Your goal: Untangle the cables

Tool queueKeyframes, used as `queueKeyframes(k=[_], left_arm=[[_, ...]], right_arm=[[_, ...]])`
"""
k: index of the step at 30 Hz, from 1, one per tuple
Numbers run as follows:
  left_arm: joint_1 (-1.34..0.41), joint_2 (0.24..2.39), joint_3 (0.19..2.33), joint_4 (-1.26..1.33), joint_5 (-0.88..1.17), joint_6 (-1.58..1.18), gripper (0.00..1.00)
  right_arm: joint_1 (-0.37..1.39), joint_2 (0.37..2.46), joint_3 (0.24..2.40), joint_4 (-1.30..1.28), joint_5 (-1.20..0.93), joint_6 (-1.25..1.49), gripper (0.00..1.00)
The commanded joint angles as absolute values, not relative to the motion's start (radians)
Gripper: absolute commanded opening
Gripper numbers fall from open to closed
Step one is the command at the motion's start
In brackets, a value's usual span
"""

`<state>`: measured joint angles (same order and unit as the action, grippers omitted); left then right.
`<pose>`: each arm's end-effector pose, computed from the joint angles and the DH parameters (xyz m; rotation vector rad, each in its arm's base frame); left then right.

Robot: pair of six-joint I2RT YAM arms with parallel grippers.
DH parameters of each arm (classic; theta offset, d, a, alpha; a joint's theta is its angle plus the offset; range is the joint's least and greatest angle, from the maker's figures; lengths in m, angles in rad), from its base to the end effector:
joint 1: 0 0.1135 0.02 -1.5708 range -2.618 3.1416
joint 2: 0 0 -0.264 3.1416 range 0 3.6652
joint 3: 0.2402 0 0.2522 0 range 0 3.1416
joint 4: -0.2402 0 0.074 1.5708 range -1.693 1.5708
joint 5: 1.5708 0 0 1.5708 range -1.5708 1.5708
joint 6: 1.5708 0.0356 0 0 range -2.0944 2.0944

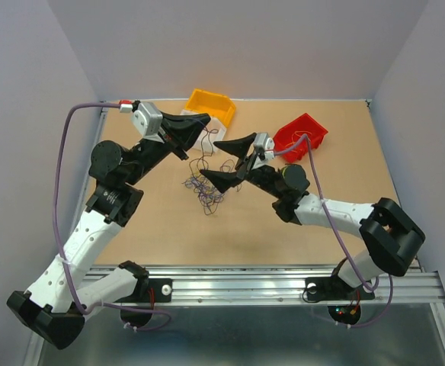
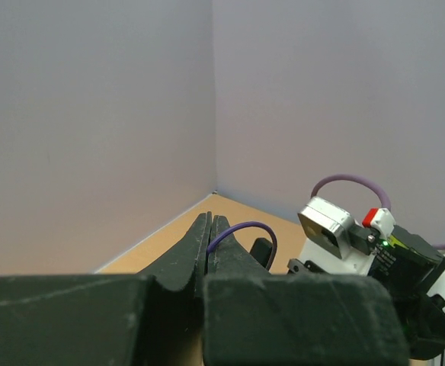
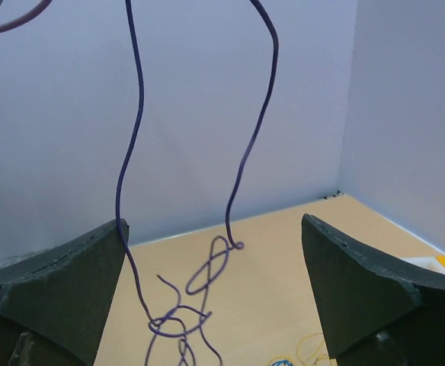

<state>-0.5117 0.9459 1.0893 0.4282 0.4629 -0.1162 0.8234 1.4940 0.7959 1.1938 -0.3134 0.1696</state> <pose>0.1565 -0.1061 0.4793 0.6249 0.9030 -0.7964 0.2100 0.2428 0.3165 -0.6426 0.9681 1.0535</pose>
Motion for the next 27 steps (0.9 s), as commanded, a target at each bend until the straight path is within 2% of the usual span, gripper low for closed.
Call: queueKeyframes(k=[1, 8, 10, 11, 12, 13, 14, 17, 20, 21, 24, 26, 27], left_arm=[[-0.541, 0.934, 1.12, 0.474, 0.442, -0.1, 0.0], [-0.555, 0.923, 1.155, 0.453, 0.431, -0.091, 0.0], [-0.555, 0.92, 1.179, 0.445, 0.431, -0.092, 0.0], [-0.557, 0.92, 1.189, 0.434, 0.428, -0.091, 0.0], [-0.555, 0.923, 1.209, 0.43, 0.428, -0.091, 0.0], [-0.557, 0.926, 1.221, 0.431, 0.429, -0.092, 0.0], [-0.555, 0.937, 1.238, 0.419, 0.422, -0.083, 0.0], [-0.557, 0.963, 1.354, 0.385, 0.376, -0.043, 0.0], [-0.555, 1.05, 1.535, 0.339, 0.275, 0.052, 0.0], [-0.555, 1.077, 1.659, 0.318, 0.244, 0.076, 0.0], [-0.555, 1.197, 1.855, 0.235, 0.108, 0.132, 0.0], [-0.555, 1.277, 2.029, 0.2, 0.017, 0.176, 0.0], [-0.555, 1.298, 2.116, 0.193, 0.008, 0.193, 0.0]], right_arm=[[0.833, 1.532, 0.882, 1.169, -0.302, 0.137, 1.0], [0.836, 1.632, 0.96, 1.154, -0.238, 0.143, 0.98], [0.838, 1.663, 0.988, 1.152, -0.207, 0.141, 0.93], [0.838, 1.692, 0.995, 1.154, -0.203, 0.135, 0.86], [0.836, 1.706, 1.014, 1.154, -0.192, 0.132, 0.7], [0.836, 1.721, 1.022, 1.154, -0.189, 0.133, 0.65], [0.836, 1.751, 1.029, 1.157, -0.204, 0.13, 0.55], [0.836, 1.796, 1.045, 1.176, -0.23, 0.146, 0.42], [0.838, 1.87, 1.051, 1.202, -0.253, 0.179, 0.23], [0.836, 1.884, 1.048, 1.21, -0.264, 0.184, 0.23], [0.838, 1.92, 1.034, 1.255, -0.279, 0.219, 0.23], [0.838, 1.951, 1.029, 1.278, -0.276, 0.238, 0.17], [0.838, 1.96, 1.025, 1.282, -0.276, 0.239, 0.11]])
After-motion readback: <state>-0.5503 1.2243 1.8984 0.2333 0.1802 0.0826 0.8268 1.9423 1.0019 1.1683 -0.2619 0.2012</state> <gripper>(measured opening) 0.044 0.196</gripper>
